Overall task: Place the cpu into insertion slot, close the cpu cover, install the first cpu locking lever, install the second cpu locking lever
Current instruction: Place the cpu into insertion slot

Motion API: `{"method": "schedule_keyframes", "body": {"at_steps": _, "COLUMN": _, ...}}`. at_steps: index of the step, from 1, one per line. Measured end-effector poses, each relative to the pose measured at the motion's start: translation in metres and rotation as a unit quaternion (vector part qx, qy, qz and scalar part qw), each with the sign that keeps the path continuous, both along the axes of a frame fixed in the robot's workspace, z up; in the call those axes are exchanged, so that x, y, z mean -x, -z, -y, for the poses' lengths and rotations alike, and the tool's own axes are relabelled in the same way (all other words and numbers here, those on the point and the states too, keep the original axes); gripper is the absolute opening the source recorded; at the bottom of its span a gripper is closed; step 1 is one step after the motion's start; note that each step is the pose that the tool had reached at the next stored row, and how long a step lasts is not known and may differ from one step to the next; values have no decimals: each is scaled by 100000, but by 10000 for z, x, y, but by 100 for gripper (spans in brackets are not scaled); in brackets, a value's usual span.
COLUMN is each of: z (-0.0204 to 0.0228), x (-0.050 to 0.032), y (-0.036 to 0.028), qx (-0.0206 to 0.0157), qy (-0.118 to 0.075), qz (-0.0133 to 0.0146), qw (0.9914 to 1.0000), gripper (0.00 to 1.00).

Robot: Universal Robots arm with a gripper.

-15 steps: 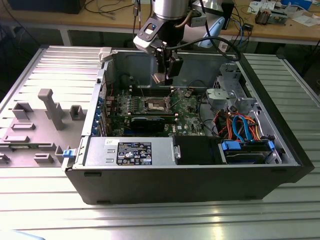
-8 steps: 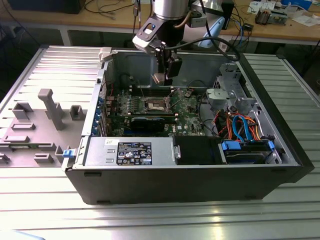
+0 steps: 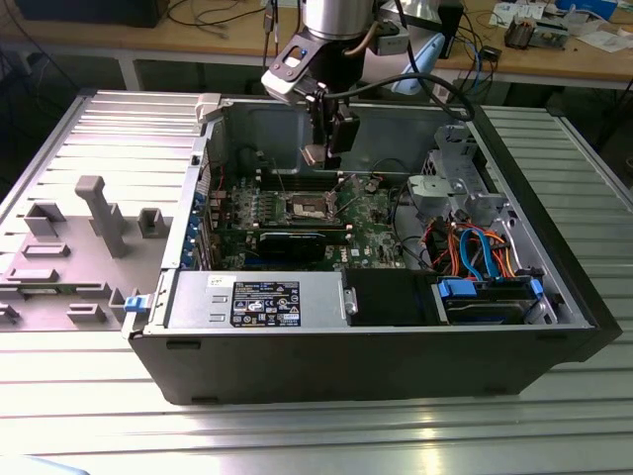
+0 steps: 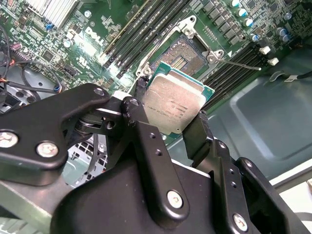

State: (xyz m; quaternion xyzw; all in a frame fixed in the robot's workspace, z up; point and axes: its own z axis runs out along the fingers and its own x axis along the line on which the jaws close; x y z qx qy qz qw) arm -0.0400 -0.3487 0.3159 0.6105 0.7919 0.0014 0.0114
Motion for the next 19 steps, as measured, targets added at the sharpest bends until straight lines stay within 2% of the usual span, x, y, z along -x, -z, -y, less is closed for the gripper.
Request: {"method": "schedule_keyframes", "body": {"at_steps": 19, "z": 0, "x": 0, "y": 11, "qx": 9, "qy": 2068, "qz": 1, "qw": 99979, "gripper": 55}}
